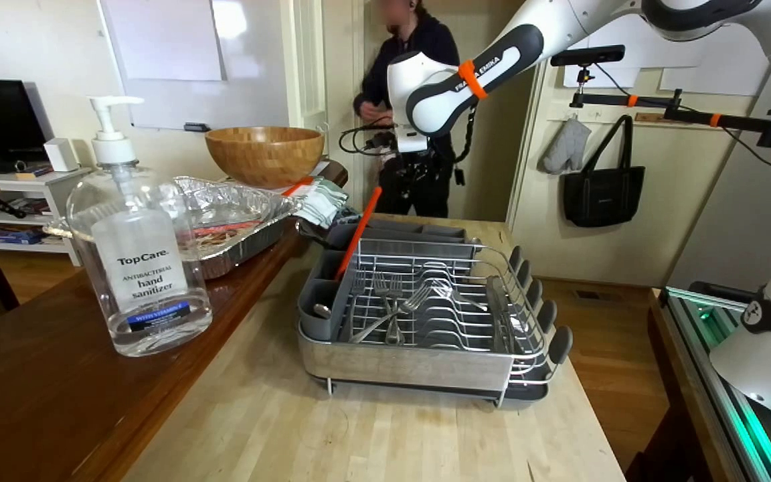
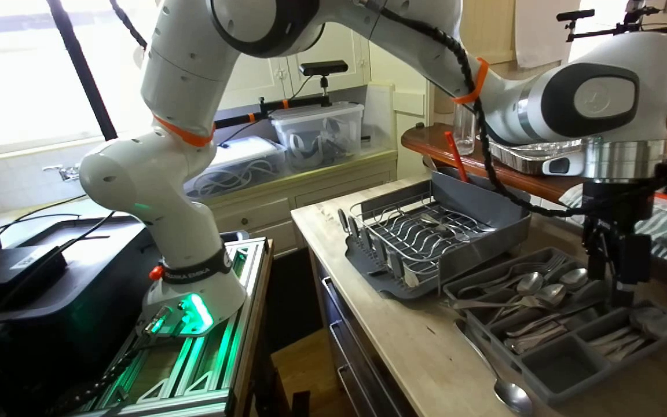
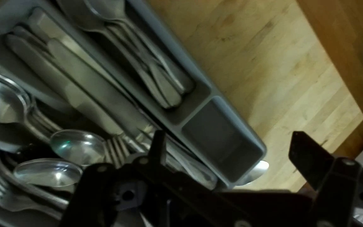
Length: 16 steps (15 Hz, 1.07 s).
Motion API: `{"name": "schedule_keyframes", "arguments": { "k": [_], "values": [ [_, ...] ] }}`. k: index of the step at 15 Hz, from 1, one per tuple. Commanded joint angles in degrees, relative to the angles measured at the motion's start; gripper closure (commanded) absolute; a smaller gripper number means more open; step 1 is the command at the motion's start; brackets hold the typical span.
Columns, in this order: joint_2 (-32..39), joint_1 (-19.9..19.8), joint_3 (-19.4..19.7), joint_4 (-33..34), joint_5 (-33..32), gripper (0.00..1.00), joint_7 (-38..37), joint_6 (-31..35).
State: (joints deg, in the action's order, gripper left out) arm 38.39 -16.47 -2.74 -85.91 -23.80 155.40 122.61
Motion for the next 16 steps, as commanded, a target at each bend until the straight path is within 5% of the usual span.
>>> {"name": "schedule_keyframes", "arguments": {
  "k": [1,7,10,13,16],
  "values": [
    [-4.68,3.66,-1.09,-12.9,3.93,0.0,1.27,6.34],
    [-11.3,13.32,0.25,-30.74,1.41,0.0,-16.16,21.36],
    [-14.44,14.91,2.89,-34.26,-1.67,0.0,-22.56,26.86],
    [-17.52,16.89,5.73,-35.48,-7.27,0.0,-28.27,26.78],
    [-17.85,16.18,4.22,-33.94,-7.33,0.0,-25.08,22.09]
  ]
}}
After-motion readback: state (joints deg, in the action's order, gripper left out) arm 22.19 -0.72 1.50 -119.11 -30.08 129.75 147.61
